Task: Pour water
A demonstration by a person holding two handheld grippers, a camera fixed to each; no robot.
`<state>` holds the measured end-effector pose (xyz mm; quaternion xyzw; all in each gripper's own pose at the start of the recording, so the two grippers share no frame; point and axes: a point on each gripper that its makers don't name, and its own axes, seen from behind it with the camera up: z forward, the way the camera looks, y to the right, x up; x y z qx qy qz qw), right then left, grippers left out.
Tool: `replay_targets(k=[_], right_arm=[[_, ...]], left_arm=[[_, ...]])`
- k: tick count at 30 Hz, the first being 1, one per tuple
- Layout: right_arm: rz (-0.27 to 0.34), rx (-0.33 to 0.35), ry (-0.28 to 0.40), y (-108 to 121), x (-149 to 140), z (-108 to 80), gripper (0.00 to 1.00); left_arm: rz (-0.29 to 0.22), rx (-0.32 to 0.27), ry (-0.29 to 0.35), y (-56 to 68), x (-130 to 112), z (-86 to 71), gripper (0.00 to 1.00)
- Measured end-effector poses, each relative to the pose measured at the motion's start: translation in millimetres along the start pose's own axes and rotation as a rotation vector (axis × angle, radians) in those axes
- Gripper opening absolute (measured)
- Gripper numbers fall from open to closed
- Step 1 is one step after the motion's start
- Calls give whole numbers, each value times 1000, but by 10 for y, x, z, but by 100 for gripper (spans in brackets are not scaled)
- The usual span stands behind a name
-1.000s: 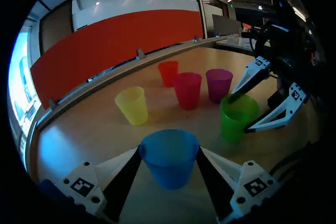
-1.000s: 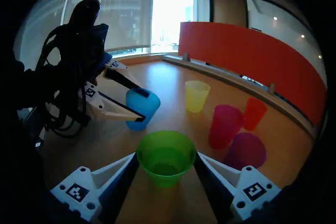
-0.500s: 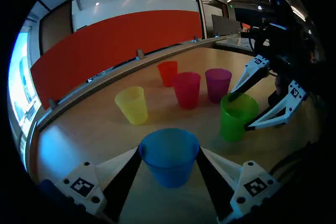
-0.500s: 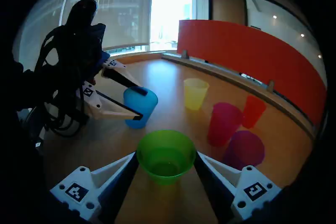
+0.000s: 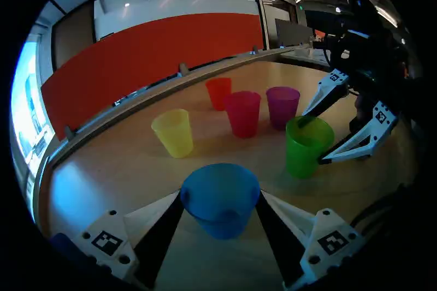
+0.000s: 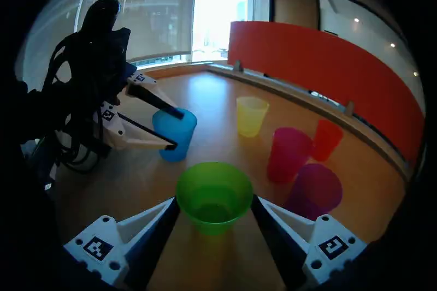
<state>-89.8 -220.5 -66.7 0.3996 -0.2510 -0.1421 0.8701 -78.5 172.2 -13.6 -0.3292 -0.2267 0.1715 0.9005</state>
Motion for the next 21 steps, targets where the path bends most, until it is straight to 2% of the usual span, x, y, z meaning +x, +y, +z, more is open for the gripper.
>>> replay_targets(k=[8, 12, 21], right_arm=[[-4, 3, -16, -37, -29, -25, 97], [-4, 2, -20, -42, -21, -31, 98], [8, -9, -25, -47, -70, -70, 98]], left_arm=[[-17, -2, -19, -18, -86, -4, 88], [-34, -20, -30, 10, -128, -11, 88], [-38, -48, -68, 58, -233, -24, 88]])
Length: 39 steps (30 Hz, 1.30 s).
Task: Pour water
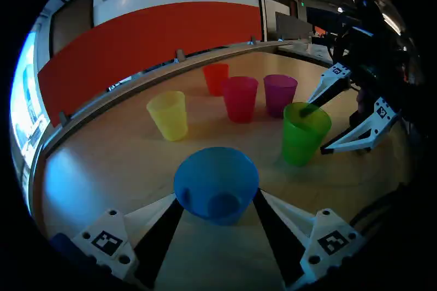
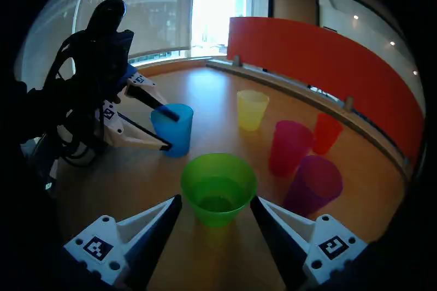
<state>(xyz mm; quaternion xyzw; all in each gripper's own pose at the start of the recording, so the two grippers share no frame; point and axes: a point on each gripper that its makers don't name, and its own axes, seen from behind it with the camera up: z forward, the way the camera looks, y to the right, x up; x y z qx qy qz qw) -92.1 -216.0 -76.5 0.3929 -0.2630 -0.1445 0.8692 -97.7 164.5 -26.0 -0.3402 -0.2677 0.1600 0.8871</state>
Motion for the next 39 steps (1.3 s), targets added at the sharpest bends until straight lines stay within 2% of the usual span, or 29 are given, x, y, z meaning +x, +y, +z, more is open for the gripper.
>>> replay_targets(k=[8, 14, 17, 29, 39], right_arm=[[4, -16, 5, 14, -32, -100, 98], [14, -27, 12, 14, -49, -181, 98], [17, -37, 14, 23, -67, -228, 98], [38, -82, 37, 45, -138, -477, 97], [78, -167, 93, 153, -94, -696, 98]], left_arm=[[25, 1, -31, 21, -101, -48, 88], [48, 28, -41, -11, -160, -121, 88], [43, 36, -41, -17, -188, -175, 88], [-39, 111, 4, -154, -231, -476, 88], [-98, 201, 60, -352, -222, -751, 88]])
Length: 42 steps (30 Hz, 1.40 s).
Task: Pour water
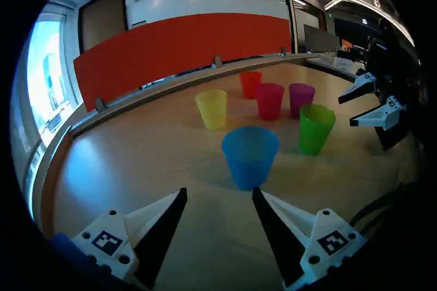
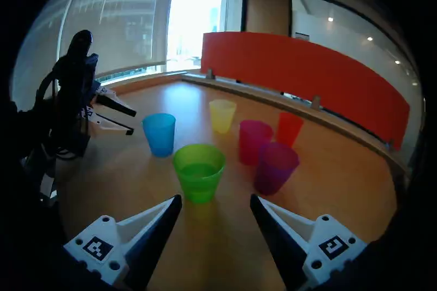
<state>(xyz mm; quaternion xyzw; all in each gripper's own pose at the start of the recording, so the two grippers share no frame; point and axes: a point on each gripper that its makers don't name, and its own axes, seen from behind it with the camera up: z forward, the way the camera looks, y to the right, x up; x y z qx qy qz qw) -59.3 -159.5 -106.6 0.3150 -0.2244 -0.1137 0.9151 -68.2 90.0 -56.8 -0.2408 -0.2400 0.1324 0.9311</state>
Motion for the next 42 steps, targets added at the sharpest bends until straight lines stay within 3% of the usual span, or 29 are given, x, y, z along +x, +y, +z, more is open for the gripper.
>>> replay_targets(k=[15, 27, 35, 42], right_arm=[[92, -180, 87, 363, -65, -280, 98], [99, -345, 230, 856, 226, -599, 97], [120, -455, 332, 1181, 417, -710, 97], [161, -531, 415, 1397, 576, -772, 97]], left_arm=[[-103, 135, 129, -399, 150, -331, 88], [-115, 291, 267, -740, 387, -654, 88], [-126, 345, 347, -854, 552, -800, 88], [-198, 362, 414, -908, 639, -831, 88]])
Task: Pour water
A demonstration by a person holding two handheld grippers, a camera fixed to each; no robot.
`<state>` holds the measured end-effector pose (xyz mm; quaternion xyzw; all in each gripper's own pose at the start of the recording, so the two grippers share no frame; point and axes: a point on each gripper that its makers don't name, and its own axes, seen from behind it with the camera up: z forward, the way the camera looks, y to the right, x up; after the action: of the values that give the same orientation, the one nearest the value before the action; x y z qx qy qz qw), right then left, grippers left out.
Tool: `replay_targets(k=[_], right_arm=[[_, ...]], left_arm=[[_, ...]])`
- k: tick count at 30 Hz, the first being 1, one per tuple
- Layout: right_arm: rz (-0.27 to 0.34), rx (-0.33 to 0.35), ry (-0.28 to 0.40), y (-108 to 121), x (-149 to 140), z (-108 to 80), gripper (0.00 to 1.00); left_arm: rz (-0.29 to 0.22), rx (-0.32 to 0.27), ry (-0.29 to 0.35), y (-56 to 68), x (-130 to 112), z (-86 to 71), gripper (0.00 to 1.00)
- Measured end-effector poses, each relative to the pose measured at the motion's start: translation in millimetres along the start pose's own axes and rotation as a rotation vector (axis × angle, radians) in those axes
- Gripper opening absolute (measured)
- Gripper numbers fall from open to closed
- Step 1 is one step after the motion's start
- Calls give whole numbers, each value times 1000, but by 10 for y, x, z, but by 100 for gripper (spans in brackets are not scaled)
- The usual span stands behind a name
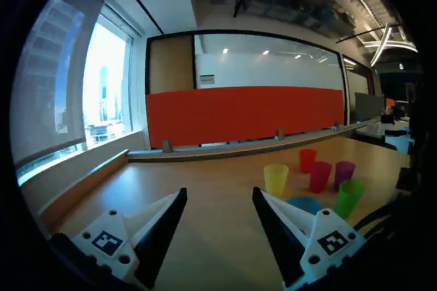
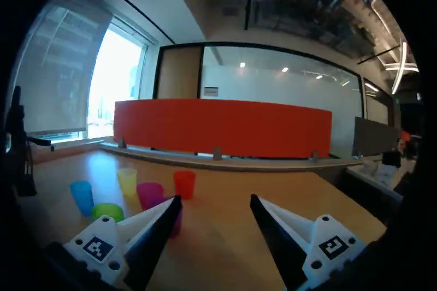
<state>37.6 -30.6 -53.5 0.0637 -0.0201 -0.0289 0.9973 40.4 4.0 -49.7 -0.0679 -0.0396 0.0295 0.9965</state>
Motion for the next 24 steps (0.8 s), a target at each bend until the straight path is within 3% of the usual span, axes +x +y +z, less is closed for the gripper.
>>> replay_targets(k=[5, 12, 20, 24], right_arm=[[3, -43, 51, 65, 127, 51, 97], [10, -92, 107, 132, 280, 101, 97], [10, -124, 100, 194, 233, 132, 97], [32, -131, 85, 215, 186, 143, 97]], left_arm=[[-20, 36, 47, -58, 95, 30, 88], [-2, 61, 72, -64, 111, 114, 88], [-24, 62, 85, -58, 25, 211, 88], [-12, 69, 89, -52, -7, 237, 88]])
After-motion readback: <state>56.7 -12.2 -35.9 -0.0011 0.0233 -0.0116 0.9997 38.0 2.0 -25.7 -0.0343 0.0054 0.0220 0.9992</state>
